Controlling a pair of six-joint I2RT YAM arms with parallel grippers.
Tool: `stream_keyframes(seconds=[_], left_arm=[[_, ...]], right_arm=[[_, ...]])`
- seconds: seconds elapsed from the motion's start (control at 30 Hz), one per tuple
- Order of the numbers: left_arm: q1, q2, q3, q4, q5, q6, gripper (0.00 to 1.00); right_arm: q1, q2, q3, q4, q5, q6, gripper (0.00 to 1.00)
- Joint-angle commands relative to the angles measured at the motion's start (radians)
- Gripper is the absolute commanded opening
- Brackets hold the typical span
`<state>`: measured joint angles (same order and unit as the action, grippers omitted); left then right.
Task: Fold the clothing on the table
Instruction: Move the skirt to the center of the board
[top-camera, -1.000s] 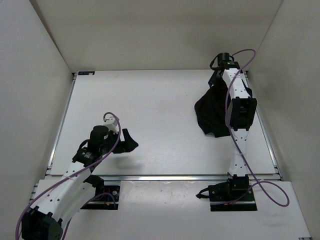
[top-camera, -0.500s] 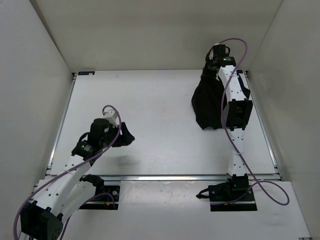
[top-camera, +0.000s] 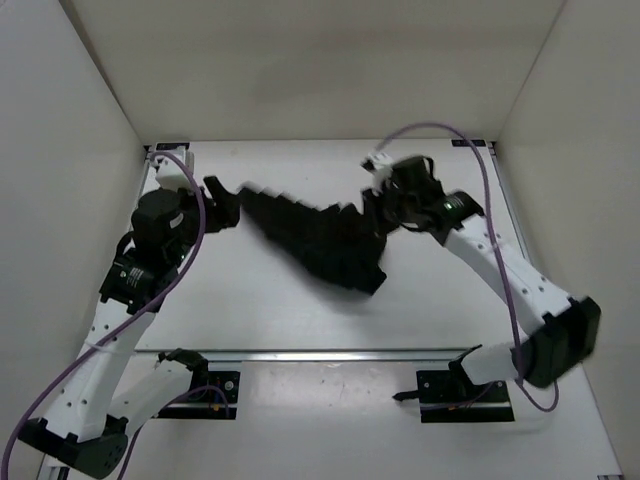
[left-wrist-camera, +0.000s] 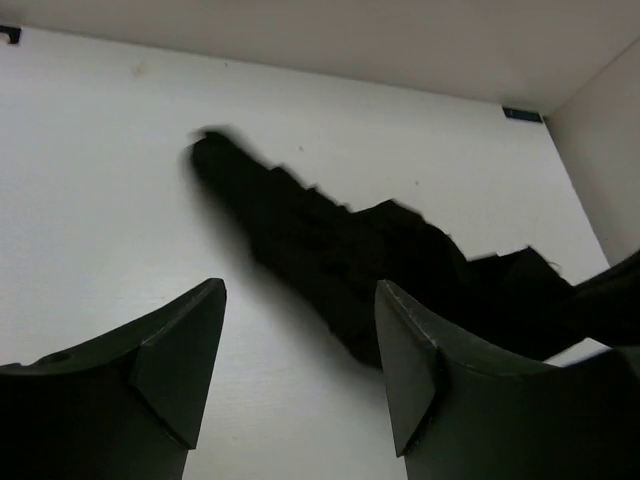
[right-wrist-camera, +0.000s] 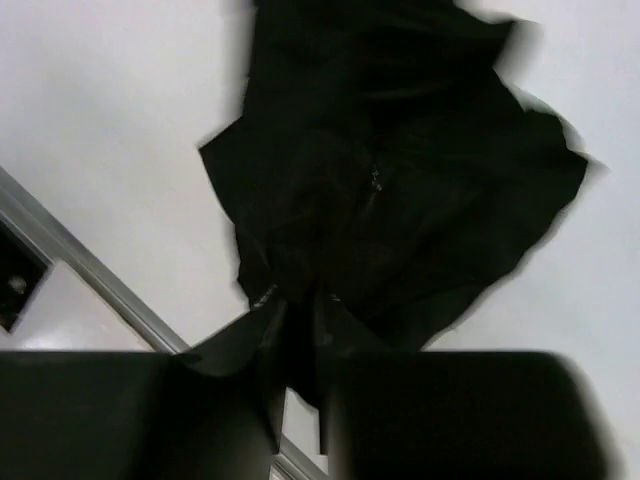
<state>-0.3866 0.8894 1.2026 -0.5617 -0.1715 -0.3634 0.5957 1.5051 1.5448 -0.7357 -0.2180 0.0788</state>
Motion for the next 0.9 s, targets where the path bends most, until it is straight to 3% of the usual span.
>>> stream_keyframes(seconds=[0.0, 0.03, 0.1, 0.3, 0.4, 0.63, 0.87], left_arm=[[0.015, -0.027, -0.121, -0.024, 0.102, -0.035, 0.73], [0.015, -0.049, -0.174, -0.023, 0.154, -0.048, 0.75], [0.011, -0.07, -0.253, -0.014, 0.205, -0.054, 0.77], [0.026, -0.079, -0.463, -0.026, 0.31, -0.078, 0.84], [0.045, -0.067, -0.514, -0.032, 0.29, -0.095, 0.84], [0.1, 0.051, -0.521, -0.021, 0.276, -0.065, 0.85], [0.094, 0.144, -0.571, 0.012, 0.26, -0.063, 0.77]], right_arm=[[-0.202, -0.175, -0.392, 0.18, -0.083, 0.078, 0.14], [-0.242, -0.221, -0.432, 0.185, -0.104, 0.104, 0.26], [-0.281, -0.276, -0.527, 0.168, -0.11, 0.107, 0.37], [-0.362, -0.44, -0.661, 0.166, -0.106, 0.147, 0.56], [-0.37, -0.433, -0.692, 0.193, -0.124, 0.162, 0.58], [-0.283, -0.246, -0.625, 0.283, -0.173, 0.145, 0.57], [-0.301, -0.079, -0.585, 0.341, -0.233, 0.102, 0.55]])
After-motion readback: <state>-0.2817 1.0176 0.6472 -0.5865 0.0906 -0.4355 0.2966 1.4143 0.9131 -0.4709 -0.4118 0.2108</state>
